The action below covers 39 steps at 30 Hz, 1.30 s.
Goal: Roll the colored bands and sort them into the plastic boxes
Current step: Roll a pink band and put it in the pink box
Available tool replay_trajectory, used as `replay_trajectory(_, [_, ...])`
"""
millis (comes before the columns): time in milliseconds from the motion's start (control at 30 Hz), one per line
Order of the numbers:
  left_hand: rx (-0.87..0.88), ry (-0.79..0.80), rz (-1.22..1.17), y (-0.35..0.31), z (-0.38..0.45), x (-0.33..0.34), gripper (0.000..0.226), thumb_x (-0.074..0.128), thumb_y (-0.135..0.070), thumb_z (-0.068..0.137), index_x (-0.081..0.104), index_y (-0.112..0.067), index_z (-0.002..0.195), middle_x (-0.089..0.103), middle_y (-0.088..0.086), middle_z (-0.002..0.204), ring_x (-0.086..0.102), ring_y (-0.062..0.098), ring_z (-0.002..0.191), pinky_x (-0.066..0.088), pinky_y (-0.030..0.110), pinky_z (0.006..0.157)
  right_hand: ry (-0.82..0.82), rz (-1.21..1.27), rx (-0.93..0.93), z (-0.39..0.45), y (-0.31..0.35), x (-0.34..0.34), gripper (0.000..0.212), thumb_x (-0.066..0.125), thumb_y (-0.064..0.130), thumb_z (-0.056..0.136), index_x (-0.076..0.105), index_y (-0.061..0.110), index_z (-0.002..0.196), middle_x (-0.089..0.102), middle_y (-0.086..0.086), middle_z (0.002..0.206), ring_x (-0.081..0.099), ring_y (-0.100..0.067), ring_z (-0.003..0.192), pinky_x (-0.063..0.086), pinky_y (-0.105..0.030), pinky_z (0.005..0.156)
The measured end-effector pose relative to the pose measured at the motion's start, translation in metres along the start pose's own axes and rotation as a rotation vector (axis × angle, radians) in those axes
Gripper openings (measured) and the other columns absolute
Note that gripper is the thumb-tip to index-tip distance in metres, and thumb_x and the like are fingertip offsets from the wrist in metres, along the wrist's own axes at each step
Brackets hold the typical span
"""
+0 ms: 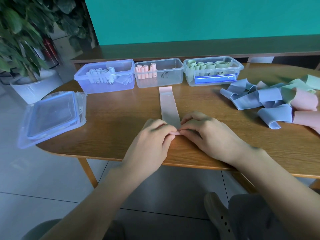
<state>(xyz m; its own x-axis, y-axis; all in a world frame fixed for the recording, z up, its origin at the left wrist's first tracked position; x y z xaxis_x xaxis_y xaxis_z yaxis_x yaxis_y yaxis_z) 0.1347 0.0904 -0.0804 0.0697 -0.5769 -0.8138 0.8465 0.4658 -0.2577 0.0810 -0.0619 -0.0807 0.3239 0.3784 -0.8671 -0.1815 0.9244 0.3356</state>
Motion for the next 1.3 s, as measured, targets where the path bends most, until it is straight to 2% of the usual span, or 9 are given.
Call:
replay_trajectory(67, [-0.02,0.001,0.009,0.002,0.003,0.001,0.02,0.055,-0.031,0.099,0.074,-0.026,0.104,0.063,-0.01,0.102,0.052,0.008,0.1,0.04,0.013,0.084,-0.03,-0.002,-0.001,0.0,0.0,0.0,0.036,0.043,0.05,0.098,0.072,0.031,0.108,0.054,0.015,0.121,0.064,-0.017,0.096,0.056,-0.045,0.07])
replay_trajectory(267, [-0.027,-0.042,0.005,0.005,0.01,0.005,0.014,0.064,-0.025,0.097,0.077,-0.021,0.099,0.066,-0.007,0.094,0.055,0.013,0.094,0.042,0.02,0.083,-0.073,0.041,-0.008,0.0,-0.002,0.001,0.02,0.051,0.046,0.097,0.065,0.034,0.106,0.053,0.019,0.117,0.064,-0.014,0.096,0.057,-0.047,0.071])
replay_trajectory(467, [-0.071,-0.008,0.016,0.006,0.013,0.004,0.019,0.06,-0.029,0.098,0.073,-0.021,0.11,0.069,-0.005,0.1,0.056,0.014,0.099,0.042,0.022,0.082,-0.045,0.007,0.009,0.003,-0.005,0.002,0.031,0.045,0.05,0.097,0.066,0.032,0.111,0.054,0.018,0.119,0.063,-0.015,0.099,0.056,-0.047,0.073])
replay_trajectory(633, [-0.067,-0.005,-0.022,0.008,0.015,0.003,0.011,0.062,-0.031,0.096,0.071,-0.027,0.101,0.065,-0.011,0.099,0.055,0.008,0.095,0.051,0.026,0.077,-0.052,-0.031,0.027,0.006,-0.008,0.003,0.031,0.043,0.052,0.098,0.066,0.035,0.11,0.054,0.018,0.119,0.064,-0.016,0.097,0.056,-0.045,0.07])
replay_trajectory(767, [-0.096,-0.044,-0.057,0.013,0.019,0.006,0.012,0.066,-0.031,0.095,0.073,-0.022,0.097,0.06,-0.007,0.099,0.057,0.012,0.093,0.053,0.031,0.076,-0.115,-0.067,0.039,0.006,-0.005,0.002,0.03,0.047,0.049,0.098,0.069,0.032,0.111,0.053,0.016,0.122,0.065,-0.017,0.09,0.056,-0.043,0.063])
replay_trajectory(900, [-0.109,-0.047,-0.065,0.016,0.023,0.01,0.016,0.065,-0.033,0.096,0.075,-0.021,0.099,0.057,-0.005,0.1,0.058,0.011,0.088,0.051,0.027,0.077,-0.136,-0.069,0.019,0.007,-0.002,0.0,0.023,0.053,0.045,0.097,0.068,0.032,0.109,0.052,0.019,0.122,0.054,-0.005,0.077,0.055,-0.04,0.058])
replay_trajectory(1033, [-0.094,-0.044,-0.054,0.02,0.026,0.013,0.016,0.063,-0.027,0.099,0.078,-0.022,0.101,0.057,-0.004,0.1,0.058,0.012,0.089,0.05,0.028,0.081,-0.128,-0.049,0.048,0.009,-0.004,0.001,0.031,0.048,0.05,0.096,0.069,0.031,0.109,0.055,0.021,0.12,0.061,-0.008,0.088,0.054,-0.036,0.059])
replay_trajectory(1167, [-0.104,-0.051,-0.073,0.02,0.028,0.009,0.016,0.063,-0.029,0.098,0.072,-0.023,0.109,0.063,-0.003,0.101,0.06,0.015,0.092,0.052,0.032,0.082,-0.097,-0.051,0.081,0.011,-0.01,0.004,0.027,0.052,0.045,0.1,0.067,0.032,0.116,0.054,0.02,0.123,0.06,-0.008,0.097,0.054,-0.037,0.064])
replay_trajectory(1300, [-0.126,-0.031,-0.065,0.02,0.027,0.006,0.005,0.064,-0.028,0.097,0.068,-0.026,0.099,0.064,-0.008,0.094,0.059,0.012,0.088,0.053,0.037,0.077,-0.071,-0.07,0.093,0.011,-0.011,0.005,0.028,0.049,0.046,0.101,0.066,0.036,0.121,0.052,0.021,0.125,0.057,-0.005,0.096,0.053,-0.035,0.064])
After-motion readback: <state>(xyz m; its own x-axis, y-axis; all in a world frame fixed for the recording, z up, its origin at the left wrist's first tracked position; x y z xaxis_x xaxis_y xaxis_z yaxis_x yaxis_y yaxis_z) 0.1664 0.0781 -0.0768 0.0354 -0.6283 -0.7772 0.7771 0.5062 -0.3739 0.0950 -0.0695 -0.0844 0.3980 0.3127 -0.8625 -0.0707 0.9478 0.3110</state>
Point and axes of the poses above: each hand's wrist, its own z-axis towards the middle knuckle, its own x-axis out of the palm, y = z × x, the point moved 6 cm from there along z, towards the middle knuckle
